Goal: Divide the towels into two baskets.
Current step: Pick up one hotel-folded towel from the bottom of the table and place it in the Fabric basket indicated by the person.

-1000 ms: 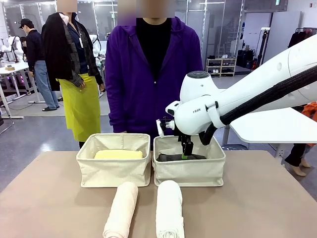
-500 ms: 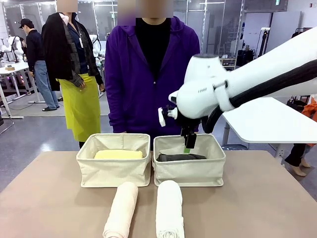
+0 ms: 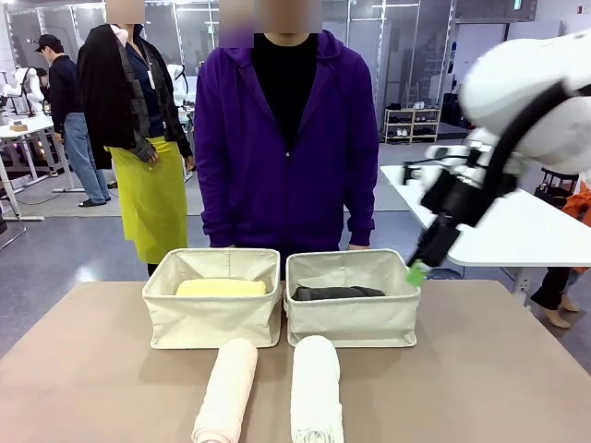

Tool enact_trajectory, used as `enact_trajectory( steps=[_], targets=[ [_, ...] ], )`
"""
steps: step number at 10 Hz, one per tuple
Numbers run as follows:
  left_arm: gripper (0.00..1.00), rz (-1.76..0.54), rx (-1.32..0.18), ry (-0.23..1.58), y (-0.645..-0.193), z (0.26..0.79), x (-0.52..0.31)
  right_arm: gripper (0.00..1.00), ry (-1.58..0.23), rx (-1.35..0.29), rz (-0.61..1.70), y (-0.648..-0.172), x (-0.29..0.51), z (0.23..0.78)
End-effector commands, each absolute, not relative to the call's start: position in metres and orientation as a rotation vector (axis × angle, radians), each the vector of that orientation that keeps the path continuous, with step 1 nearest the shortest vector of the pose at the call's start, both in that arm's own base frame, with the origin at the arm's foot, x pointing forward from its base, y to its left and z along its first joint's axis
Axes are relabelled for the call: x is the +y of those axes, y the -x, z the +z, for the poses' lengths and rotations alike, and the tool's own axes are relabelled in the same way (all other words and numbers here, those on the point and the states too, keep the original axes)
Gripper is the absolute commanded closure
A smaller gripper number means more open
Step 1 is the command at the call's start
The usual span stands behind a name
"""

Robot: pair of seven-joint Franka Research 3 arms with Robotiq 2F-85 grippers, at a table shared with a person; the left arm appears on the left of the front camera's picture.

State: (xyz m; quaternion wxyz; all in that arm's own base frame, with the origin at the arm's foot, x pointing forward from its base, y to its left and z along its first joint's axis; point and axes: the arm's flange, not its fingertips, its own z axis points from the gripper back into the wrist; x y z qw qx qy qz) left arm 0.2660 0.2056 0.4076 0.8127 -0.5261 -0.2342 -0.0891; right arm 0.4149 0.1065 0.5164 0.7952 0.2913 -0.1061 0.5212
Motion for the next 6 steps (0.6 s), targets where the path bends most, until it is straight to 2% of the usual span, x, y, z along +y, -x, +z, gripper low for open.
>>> enact_trajectory(
  steps=[1, 4, 6],
  targets=[
    [0.00, -0.197, -0.502, 1.125, -0.263, 0.410, 0.205, 0.00, -0.836, -0.295, 0.984, -0.390, 0.037, 0.495],
    [0.00, -0.197, -0.502, 1.125, -0.263, 0.410, 0.205, 0.00, -1.079, -0.369, 0.660, -0.344, -0.098, 0.465],
    [0.00, -0.197, -0.502, 1.125, -0.263, 0.410, 0.205, 0.00, -1.192, -0.455, 0.425, -0.303, -0.151, 0.432]
  ],
)
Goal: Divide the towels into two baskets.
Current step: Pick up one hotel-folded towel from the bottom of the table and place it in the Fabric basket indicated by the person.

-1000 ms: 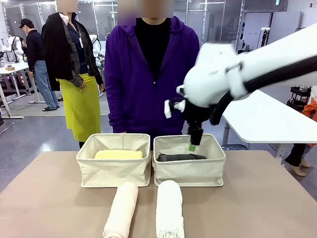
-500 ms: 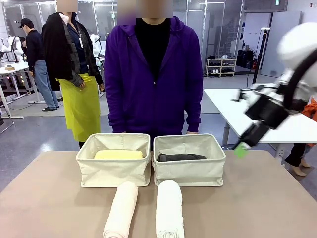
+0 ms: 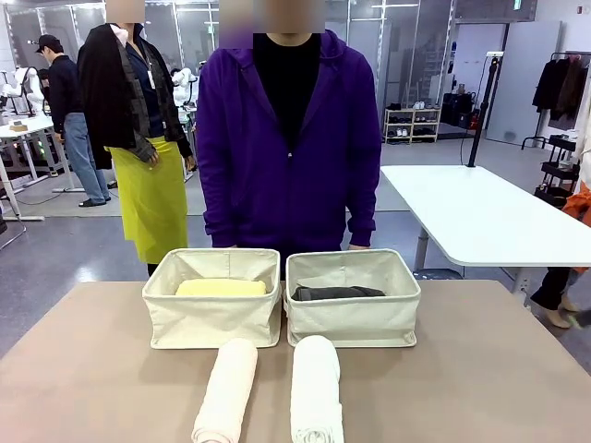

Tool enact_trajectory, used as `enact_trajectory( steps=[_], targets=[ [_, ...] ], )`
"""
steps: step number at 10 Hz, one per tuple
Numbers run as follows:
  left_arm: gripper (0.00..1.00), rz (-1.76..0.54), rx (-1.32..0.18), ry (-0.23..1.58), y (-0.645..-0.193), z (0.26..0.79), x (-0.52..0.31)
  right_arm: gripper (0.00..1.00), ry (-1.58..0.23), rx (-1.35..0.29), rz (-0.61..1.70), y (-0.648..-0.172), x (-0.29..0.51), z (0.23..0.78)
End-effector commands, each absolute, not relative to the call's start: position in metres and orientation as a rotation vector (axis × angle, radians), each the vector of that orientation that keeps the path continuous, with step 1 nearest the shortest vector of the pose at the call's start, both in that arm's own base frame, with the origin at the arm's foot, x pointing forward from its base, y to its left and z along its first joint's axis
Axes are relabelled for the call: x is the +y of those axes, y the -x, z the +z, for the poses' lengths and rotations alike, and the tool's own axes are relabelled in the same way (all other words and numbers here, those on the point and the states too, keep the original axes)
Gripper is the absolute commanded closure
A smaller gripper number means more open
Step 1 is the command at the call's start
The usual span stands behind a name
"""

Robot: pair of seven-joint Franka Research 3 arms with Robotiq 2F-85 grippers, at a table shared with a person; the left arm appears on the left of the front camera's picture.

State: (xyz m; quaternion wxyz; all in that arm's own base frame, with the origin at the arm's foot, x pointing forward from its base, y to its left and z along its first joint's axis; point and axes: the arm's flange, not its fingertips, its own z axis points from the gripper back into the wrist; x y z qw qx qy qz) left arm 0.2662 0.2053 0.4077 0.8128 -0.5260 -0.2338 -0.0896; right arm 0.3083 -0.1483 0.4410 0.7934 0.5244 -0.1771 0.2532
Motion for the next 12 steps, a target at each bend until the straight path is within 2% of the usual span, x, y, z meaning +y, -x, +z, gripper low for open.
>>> enact_trajectory(
  steps=[1, 3, 4, 5, 12],
  targets=[
    [0.00, -0.197, -0.502, 1.125, -0.263, 0.410, 0.205, 0.00, -1.245, -0.504, 0.327, -0.282, -0.166, 0.411],
    [0.00, -0.197, -0.502, 1.125, -0.263, 0.410, 0.205, 0.00, -1.307, -0.535, 0.194, -0.258, -0.177, 0.376],
    [0.00, -0.197, -0.502, 1.125, -0.263, 0.410, 0.205, 0.00, -1.277, -0.558, 0.130, -0.258, -0.180, 0.366],
    [0.00, -0.197, -0.502, 1.125, -0.263, 0.410, 0.205, 0.00, -1.268, -0.481, 0.238, -0.257, -0.187, 0.381],
    [0.00, -0.197, -0.502, 1.125, -0.263, 0.410, 0.205, 0.00, -1.268, -0.481, 0.238, -0.257, -0.187, 0.381]
  ],
)
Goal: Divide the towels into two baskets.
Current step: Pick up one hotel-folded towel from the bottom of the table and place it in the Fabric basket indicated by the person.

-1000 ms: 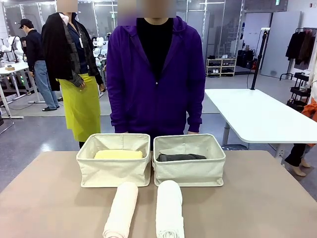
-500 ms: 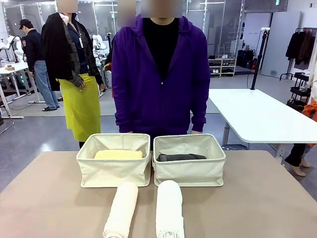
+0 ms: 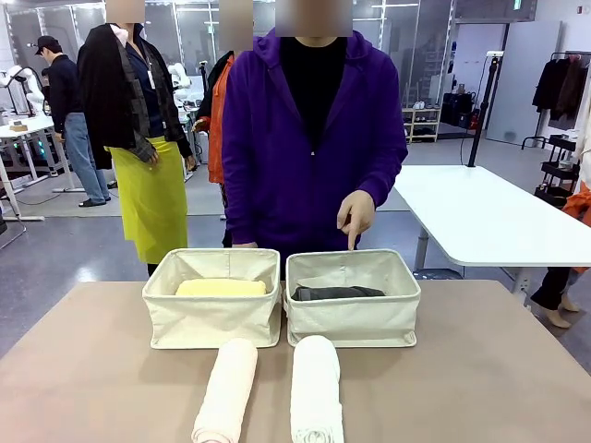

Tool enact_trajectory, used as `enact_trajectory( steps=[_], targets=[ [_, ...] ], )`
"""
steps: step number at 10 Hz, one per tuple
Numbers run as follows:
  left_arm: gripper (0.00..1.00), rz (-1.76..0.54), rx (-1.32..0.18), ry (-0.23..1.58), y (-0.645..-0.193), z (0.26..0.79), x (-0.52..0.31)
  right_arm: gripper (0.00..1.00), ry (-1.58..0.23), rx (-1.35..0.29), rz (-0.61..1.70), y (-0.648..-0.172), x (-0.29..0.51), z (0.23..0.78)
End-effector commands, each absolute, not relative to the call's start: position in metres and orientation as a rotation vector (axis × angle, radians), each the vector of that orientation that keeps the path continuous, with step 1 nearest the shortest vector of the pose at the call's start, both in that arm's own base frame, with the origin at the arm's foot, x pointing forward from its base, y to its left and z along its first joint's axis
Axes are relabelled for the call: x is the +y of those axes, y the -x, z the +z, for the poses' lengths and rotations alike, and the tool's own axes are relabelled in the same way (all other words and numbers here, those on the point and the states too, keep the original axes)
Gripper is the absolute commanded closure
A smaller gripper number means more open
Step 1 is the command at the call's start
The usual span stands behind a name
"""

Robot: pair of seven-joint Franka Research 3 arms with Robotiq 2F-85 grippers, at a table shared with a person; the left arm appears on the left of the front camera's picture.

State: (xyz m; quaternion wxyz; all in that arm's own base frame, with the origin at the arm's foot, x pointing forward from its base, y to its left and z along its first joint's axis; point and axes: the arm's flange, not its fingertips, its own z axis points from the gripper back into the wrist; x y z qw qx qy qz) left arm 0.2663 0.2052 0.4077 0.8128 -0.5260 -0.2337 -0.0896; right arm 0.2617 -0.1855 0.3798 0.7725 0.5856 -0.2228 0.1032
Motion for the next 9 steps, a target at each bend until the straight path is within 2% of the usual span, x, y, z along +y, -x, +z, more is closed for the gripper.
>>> enact_trajectory(
  steps=[1, 8, 9],
  targets=[
    [0.00, -0.197, -0.502, 1.125, -0.263, 0.410, 0.205, 0.00, -1.268, -0.481, 0.238, -0.257, -0.187, 0.381],
    [0.00, -0.197, -0.502, 1.125, -0.263, 0.410, 0.205, 0.00, -1.269, -0.483, 0.224, -0.262, -0.186, 0.380],
    [0.00, -0.197, -0.502, 1.125, -0.263, 0.410, 0.205, 0.00, -1.220, -0.473, 0.197, -0.279, -0.152, 0.383]
  ],
)
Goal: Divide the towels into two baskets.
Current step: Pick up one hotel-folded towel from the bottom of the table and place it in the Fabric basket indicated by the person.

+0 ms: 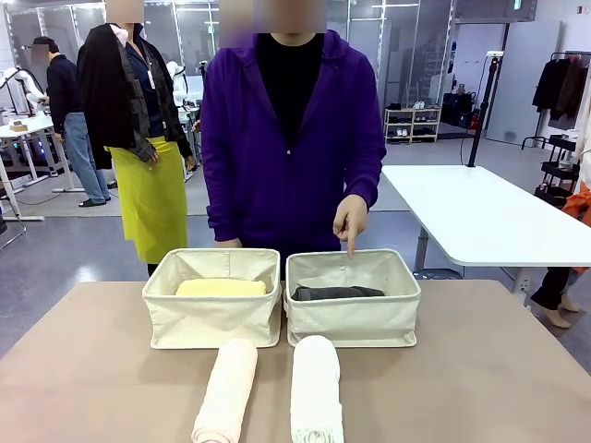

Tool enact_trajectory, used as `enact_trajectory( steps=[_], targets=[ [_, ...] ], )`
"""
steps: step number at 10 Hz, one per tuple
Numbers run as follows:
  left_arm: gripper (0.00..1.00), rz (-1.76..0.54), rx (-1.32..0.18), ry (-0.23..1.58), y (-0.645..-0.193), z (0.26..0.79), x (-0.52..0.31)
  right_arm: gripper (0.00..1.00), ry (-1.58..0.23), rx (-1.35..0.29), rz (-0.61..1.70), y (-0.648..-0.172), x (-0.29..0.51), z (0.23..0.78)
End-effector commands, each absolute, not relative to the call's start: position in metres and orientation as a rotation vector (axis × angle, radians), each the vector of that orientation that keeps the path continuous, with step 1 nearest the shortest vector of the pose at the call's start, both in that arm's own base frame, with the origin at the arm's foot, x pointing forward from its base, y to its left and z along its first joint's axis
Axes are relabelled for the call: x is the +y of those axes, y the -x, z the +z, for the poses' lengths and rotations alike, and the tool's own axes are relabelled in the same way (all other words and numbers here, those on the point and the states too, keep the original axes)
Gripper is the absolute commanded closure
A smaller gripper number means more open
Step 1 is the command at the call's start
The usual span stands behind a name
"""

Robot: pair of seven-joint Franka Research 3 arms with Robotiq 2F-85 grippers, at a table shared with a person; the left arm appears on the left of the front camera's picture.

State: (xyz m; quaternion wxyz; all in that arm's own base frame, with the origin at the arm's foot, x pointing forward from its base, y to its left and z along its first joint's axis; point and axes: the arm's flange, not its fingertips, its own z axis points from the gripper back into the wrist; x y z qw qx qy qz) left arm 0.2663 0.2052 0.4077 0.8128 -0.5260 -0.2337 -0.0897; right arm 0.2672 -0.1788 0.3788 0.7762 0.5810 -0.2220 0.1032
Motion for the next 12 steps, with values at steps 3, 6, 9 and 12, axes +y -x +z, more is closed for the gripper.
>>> enact_trajectory(
  steps=[3, 6, 9, 12],
  targets=[
    [0.00, -0.197, -0.502, 1.125, -0.263, 0.410, 0.205, 0.00, -1.150, -0.439, 0.072, -0.303, -0.057, 0.371],
    [0.00, -0.197, -0.502, 1.125, -0.263, 0.410, 0.205, 0.00, -1.044, -0.294, 0.109, -0.321, 0.039, 0.364],
    [0.00, -0.197, -0.502, 1.125, -0.263, 0.410, 0.205, 0.00, -0.955, -0.178, 0.126, -0.330, 0.121, 0.355],
    [0.00, -0.197, -0.502, 1.125, -0.263, 0.410, 0.205, 0.00, -0.730, -0.182, 0.123, -0.330, 0.199, 0.344]
  ],
)
